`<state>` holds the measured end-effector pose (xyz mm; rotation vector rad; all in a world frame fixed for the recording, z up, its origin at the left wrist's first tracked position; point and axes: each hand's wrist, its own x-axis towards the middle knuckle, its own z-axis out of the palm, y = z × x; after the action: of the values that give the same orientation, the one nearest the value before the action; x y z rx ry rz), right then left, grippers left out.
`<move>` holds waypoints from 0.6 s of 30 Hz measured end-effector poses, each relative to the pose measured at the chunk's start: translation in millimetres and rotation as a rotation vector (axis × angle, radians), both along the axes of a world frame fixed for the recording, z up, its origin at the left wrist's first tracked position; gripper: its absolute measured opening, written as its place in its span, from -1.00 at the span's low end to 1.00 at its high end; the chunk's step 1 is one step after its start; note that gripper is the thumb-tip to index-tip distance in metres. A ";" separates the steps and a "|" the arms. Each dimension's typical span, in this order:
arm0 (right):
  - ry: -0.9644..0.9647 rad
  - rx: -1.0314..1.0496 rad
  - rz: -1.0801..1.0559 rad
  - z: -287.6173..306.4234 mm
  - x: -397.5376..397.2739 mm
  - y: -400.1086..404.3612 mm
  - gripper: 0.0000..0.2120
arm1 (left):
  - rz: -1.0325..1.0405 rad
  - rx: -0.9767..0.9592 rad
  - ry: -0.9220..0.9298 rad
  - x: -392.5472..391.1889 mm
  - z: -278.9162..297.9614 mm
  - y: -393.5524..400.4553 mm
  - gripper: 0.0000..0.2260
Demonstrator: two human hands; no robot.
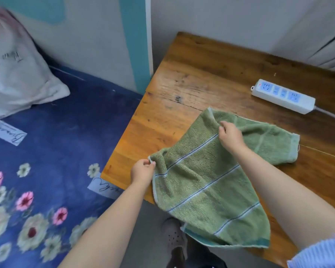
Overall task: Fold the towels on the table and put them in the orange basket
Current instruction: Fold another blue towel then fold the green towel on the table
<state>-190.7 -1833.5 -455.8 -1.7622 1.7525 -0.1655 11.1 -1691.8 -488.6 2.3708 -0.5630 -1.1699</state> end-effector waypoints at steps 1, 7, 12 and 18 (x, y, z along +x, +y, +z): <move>-0.007 0.019 -0.027 -4.1 5.2 -10.3 -0.64 | 0.008 0.008 0.002 0.6 -1.3 -2.7 -0.79; -0.175 0.165 -0.231 -13.5 24.9 -49.9 -0.65 | 0.038 0.069 -0.010 6.0 -3.8 -14.3 -0.76; -0.343 0.296 -0.325 7.3 24.5 -68.3 -0.93 | 0.087 0.153 0.088 16.3 16.2 -36.7 -0.76; -0.461 0.399 -0.514 70.7 -9.3 -103.6 -0.81 | 0.168 0.029 0.355 25.0 84.7 -96.8 -0.72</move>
<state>-200.0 -1937.1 -385.1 -0.8832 1.7040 -0.3750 36.2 -1788.6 -404.0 2.1141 -0.2250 -1.4808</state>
